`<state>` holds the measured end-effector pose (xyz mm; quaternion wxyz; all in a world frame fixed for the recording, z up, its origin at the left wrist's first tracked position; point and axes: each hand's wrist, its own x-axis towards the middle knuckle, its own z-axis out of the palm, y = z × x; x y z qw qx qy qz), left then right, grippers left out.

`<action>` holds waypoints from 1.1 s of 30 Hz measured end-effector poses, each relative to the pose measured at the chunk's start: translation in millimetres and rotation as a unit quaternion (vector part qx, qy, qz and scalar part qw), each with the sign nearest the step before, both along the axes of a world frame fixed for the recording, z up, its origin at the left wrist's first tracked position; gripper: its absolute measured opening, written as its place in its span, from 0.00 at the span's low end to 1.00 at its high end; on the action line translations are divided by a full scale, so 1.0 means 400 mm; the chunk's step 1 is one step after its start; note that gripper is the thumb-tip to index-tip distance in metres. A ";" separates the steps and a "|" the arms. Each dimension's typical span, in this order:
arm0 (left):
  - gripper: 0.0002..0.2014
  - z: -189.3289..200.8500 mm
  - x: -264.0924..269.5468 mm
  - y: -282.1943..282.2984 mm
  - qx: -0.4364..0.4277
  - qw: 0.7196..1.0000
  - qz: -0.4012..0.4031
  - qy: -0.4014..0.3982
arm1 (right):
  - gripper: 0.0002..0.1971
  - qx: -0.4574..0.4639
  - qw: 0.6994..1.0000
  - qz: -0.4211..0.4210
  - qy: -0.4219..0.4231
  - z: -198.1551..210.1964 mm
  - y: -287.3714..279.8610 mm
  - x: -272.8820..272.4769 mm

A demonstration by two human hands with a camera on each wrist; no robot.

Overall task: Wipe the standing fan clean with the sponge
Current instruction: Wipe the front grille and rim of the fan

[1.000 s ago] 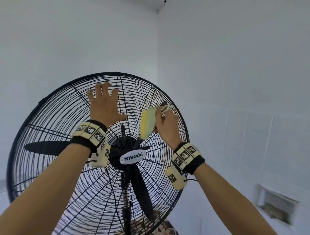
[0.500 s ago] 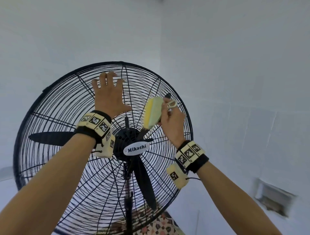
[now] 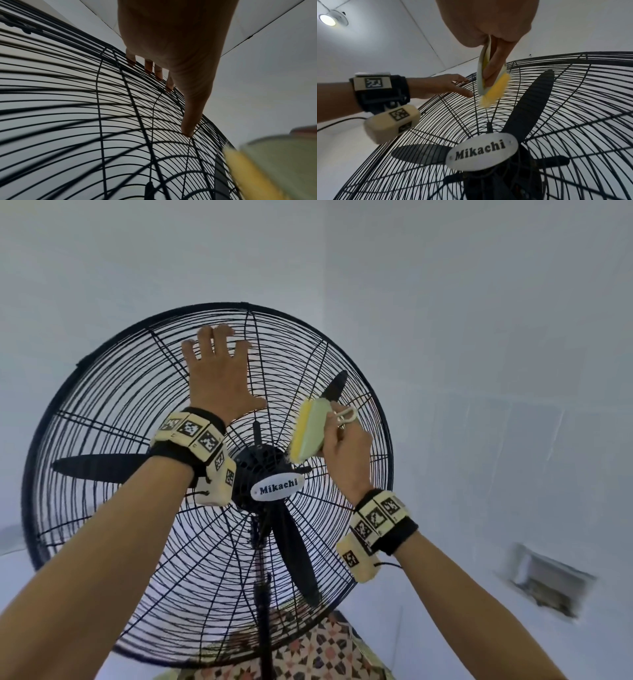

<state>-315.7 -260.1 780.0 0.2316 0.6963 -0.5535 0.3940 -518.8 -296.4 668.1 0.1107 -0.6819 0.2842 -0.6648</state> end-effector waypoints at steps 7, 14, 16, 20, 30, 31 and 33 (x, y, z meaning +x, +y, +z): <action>0.53 0.002 0.016 0.000 0.001 1.000 -0.003 0.004 | 0.10 0.010 0.999 0.014 0.032 -0.034 0.045 -0.015; 0.52 0.003 0.010 0.001 0.005 1.000 0.000 0.013 | 0.15 0.027 0.995 0.055 0.074 -0.100 0.065 -0.002; 0.53 0.002 0.016 0.000 0.006 1.000 0.001 0.013 | 0.13 0.035 0.993 0.074 0.088 -0.112 0.084 -0.008; 0.52 -0.003 0.007 -0.003 -0.003 1.000 -0.011 0.012 | 0.11 0.009 0.998 0.045 0.036 -0.069 0.072 -0.013; 0.52 0.000 0.009 -0.004 0.000 1.000 -0.009 0.014 | 0.12 0.025 0.997 0.059 0.048 -0.091 0.093 -0.017; 0.52 0.001 0.005 -0.004 0.001 1.000 -0.008 0.014 | 0.12 0.021 0.998 0.051 0.038 -0.086 0.084 -0.017; 0.52 0.004 0.000 -0.003 0.007 1.000 0.000 0.015 | 0.13 0.027 0.996 0.067 0.057 -0.103 0.085 -0.007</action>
